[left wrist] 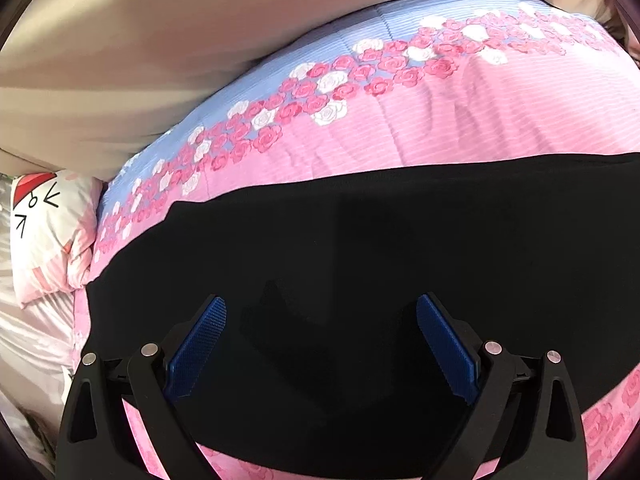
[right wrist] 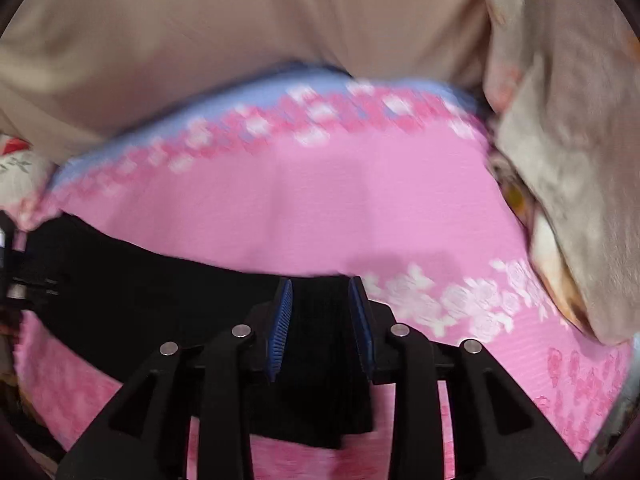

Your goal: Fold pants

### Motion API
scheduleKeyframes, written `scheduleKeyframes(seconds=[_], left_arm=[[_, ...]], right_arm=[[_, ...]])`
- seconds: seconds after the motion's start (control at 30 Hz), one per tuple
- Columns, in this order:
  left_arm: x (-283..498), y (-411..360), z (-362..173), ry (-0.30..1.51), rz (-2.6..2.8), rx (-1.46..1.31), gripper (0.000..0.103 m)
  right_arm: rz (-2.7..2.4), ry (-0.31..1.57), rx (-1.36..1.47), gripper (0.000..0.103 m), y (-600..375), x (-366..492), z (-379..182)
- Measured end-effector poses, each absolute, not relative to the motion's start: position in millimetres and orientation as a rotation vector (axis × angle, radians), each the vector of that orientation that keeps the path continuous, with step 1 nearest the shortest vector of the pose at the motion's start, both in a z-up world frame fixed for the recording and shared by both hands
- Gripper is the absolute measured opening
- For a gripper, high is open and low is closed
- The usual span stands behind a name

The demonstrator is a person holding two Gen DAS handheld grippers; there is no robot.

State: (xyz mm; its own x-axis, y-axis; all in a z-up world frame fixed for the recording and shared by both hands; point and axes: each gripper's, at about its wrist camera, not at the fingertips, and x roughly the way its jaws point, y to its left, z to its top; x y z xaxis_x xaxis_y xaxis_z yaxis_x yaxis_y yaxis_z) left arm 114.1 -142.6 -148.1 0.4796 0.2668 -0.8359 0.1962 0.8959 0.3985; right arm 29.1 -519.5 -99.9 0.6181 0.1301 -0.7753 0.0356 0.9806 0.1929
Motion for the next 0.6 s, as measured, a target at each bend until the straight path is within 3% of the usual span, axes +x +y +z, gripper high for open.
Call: scheduleKeyframes(seconds=[0.1,0.23,0.33,0.47,0.6], left_arm=[[120.4,-137.8,-155.4,1.078,0.066,0.463,0.097],[137.9,-136.4,-158.3,1.059,0.070,0.432,0.098],[150.8,-131.2,-151.5,1.026,0.085,0.429,0.098],[153.3,-105.3,-135.1,0.994,0.119,0.388,0.098],[147.5,-75.7,-134.7,1.028,0.152,0.343,0.098]], right_arm=[[0.195,0.929,0.185,0.027,-477.4,35.4,-101.7],[0.217,1.050,0.135,0.021,-450.4,60.2,-155.3],[0.148,1.008,0.140,0.024,-447.7,63.8,-133.7],[0.438,0.981,0.105,0.024,-368.5,79.9,-107.2],[0.549,1.086,0.019,0.019,-300.0,114.3,-155.6]])
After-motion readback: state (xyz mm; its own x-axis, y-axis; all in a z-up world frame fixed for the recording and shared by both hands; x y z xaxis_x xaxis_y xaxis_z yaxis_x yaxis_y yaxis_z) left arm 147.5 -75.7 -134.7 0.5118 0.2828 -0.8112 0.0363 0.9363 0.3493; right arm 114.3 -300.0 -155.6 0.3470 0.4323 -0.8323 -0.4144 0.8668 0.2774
